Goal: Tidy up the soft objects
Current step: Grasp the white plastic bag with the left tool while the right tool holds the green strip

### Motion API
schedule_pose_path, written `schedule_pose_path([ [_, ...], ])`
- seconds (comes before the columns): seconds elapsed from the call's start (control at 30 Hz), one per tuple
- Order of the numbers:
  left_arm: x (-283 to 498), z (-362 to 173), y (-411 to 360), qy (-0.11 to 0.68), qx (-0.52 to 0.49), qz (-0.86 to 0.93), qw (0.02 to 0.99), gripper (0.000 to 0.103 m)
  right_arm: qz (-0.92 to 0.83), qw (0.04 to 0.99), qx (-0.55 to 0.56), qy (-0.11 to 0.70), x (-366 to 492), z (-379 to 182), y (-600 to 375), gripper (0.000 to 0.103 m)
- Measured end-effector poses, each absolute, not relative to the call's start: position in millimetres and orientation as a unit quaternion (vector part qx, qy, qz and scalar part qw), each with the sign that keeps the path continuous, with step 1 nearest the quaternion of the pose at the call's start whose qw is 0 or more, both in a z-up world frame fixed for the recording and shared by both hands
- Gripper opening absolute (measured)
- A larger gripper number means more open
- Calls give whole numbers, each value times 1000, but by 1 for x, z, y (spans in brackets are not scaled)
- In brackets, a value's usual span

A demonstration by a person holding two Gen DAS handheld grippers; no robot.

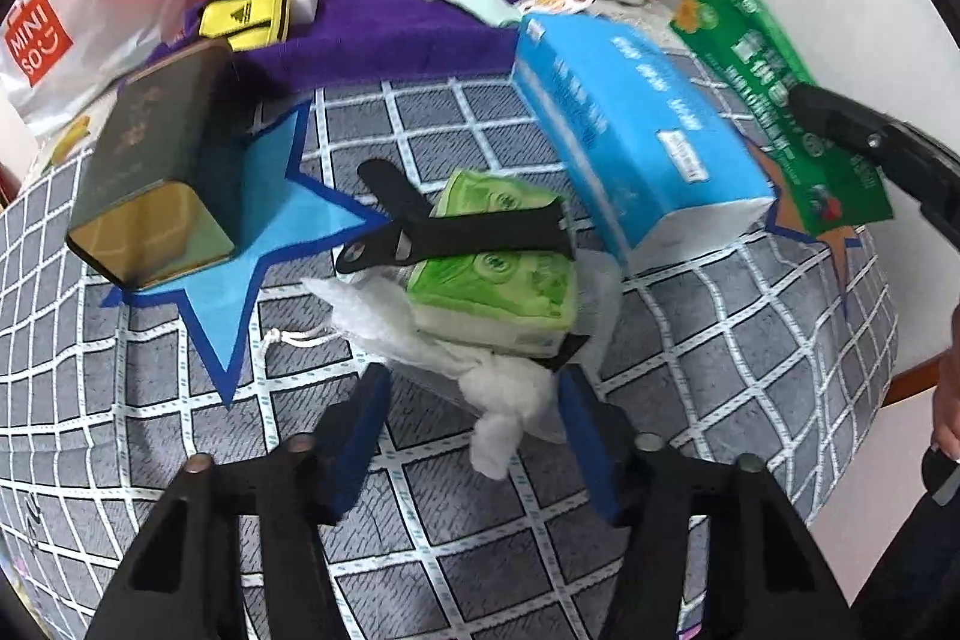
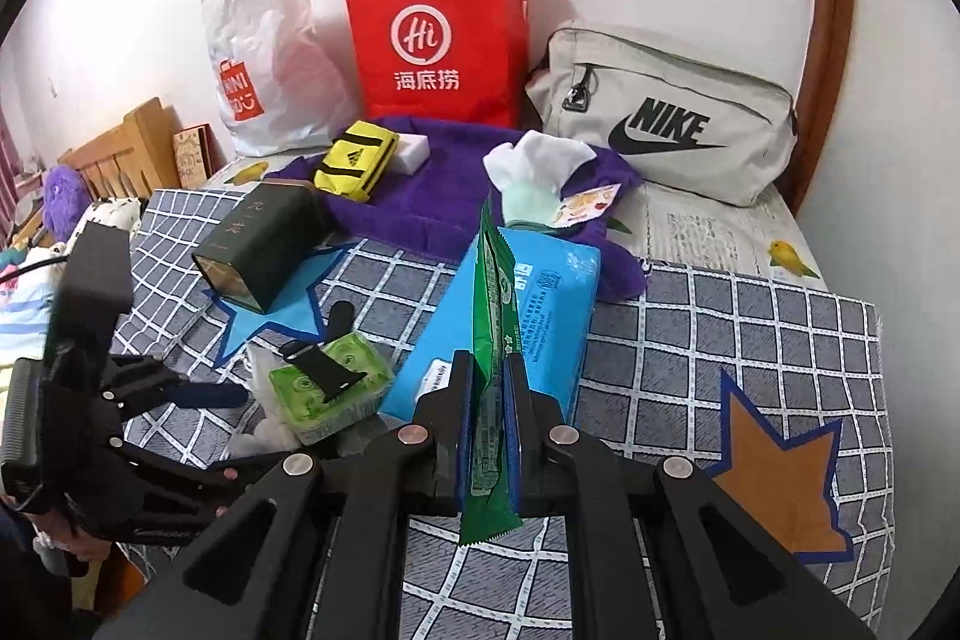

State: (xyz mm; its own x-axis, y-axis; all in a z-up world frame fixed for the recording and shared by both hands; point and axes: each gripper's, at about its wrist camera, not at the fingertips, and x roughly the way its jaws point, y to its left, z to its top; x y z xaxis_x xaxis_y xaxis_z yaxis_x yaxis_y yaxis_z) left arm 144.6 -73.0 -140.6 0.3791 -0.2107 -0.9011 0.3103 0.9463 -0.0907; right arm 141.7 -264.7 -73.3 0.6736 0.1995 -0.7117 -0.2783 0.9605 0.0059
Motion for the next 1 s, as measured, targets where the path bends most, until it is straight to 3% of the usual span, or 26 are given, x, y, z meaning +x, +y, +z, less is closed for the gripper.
schedule_pose_path([
  [0.03,145,-143,-73,536,50,-156,828,48,130,912,-51,385,143,-75,-265,9],
  [0.17,146,-146,-71,539,46,-166,825,23,128,911,-50,390,148,-79,-266,9],
  [1.0,161,-62,-19,485,10,-129,865,23,156,911,-36,380,165,-49,-250,9],
])
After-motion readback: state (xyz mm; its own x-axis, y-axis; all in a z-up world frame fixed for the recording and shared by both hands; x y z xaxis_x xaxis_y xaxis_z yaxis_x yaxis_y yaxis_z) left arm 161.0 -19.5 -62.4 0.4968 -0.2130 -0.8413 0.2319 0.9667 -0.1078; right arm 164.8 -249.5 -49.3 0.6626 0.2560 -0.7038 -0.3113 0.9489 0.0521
